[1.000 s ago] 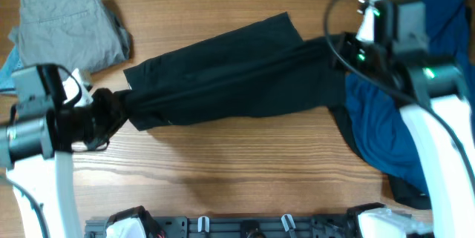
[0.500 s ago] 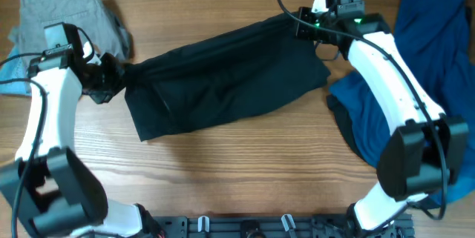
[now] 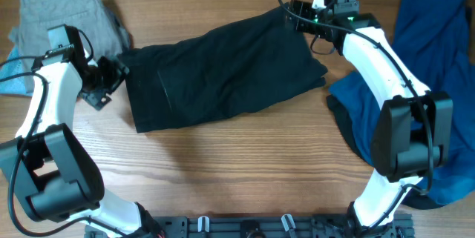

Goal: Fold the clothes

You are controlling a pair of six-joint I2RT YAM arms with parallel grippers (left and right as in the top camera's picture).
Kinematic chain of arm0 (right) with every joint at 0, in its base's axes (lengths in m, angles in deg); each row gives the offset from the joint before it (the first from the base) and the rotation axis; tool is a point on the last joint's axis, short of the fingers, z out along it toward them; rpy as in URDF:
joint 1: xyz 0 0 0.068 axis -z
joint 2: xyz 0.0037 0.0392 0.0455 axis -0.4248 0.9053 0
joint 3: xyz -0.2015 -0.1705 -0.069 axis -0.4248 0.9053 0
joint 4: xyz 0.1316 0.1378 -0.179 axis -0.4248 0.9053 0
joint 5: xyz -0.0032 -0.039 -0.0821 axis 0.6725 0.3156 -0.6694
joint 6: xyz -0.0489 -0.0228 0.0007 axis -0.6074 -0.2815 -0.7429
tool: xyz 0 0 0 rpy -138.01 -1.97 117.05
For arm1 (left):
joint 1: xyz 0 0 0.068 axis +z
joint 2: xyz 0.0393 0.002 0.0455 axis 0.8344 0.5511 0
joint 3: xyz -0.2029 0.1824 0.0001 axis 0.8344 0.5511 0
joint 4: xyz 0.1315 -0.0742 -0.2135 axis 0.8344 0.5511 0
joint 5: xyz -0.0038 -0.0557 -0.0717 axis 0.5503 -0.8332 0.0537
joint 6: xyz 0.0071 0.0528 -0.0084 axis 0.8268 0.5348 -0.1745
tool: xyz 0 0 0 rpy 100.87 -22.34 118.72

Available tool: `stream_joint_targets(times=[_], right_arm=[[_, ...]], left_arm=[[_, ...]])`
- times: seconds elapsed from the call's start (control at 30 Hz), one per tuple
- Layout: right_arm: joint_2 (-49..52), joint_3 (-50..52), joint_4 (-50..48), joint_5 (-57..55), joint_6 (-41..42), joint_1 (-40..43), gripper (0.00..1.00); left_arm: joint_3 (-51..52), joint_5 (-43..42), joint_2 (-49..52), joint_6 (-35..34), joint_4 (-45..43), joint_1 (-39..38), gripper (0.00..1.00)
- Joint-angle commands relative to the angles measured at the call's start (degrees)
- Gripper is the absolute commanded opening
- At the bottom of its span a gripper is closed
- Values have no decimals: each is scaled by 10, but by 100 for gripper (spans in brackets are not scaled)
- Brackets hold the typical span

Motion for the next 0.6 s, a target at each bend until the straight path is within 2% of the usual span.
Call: stream_joint_targets(times=[0.0,0.1,0.23,0.33,0.4,0.43,0.47,0.53,0.57], right_arm=[[10,-6,73,-57,-1,0,90],[14,19,115,-68,-1,0,89],[18,57,153,-68,0,0,78],[18,61,174,-68,-1,0,77],[18,61,176,-68,-1,0,77],[18,61,181,-67,-1,0,76],[18,61,185,-66,0,0,74],[18,61,187,-66,0,0,73],[18,61,186,-66,-1,0,73]], left_arm=[[-3,10,6,1,58,0,88],[27,10,6,1,49,-1,93],[94,-14,6,2,-19,-3,100],[145,-82,6,31,-88,-3,100],[172,-97,6,33,-123,-3,98],[185,-96,7,34,-138,-3,94],[199,-99,8,33,-151,-3,86],[209,-109,8,35,-151,-3,53],[209,-114,8,36,-150,-3,42]])
